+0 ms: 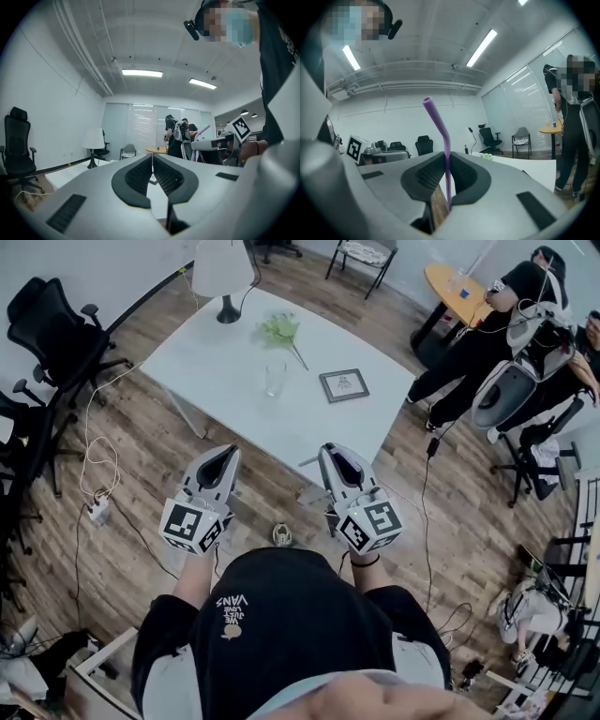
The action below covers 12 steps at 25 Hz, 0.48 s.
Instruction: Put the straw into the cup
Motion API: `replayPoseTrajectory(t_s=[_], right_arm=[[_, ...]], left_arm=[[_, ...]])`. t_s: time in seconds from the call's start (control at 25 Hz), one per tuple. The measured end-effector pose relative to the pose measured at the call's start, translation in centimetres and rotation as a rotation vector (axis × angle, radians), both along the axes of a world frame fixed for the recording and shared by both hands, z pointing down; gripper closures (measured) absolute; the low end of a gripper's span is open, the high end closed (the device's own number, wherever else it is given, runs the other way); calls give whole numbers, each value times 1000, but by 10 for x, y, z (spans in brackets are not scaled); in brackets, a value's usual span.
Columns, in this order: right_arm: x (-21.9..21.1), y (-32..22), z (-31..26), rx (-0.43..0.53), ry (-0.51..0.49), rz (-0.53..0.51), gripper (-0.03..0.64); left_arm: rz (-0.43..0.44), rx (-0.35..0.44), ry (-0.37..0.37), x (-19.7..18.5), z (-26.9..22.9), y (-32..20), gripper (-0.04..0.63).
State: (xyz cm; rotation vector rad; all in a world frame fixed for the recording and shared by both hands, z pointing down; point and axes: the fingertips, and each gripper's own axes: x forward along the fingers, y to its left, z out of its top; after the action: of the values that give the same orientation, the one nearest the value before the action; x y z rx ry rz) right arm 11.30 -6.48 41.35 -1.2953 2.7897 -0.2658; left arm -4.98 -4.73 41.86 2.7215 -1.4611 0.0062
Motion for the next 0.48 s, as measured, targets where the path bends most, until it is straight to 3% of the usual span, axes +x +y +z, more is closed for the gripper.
replayPoseTrajectory(t_s=[0.48], right_arm=[[-1, -72, 9, -14, 0, -44, 575]], left_arm=[[-43, -20, -4, 0, 10, -65, 578]])
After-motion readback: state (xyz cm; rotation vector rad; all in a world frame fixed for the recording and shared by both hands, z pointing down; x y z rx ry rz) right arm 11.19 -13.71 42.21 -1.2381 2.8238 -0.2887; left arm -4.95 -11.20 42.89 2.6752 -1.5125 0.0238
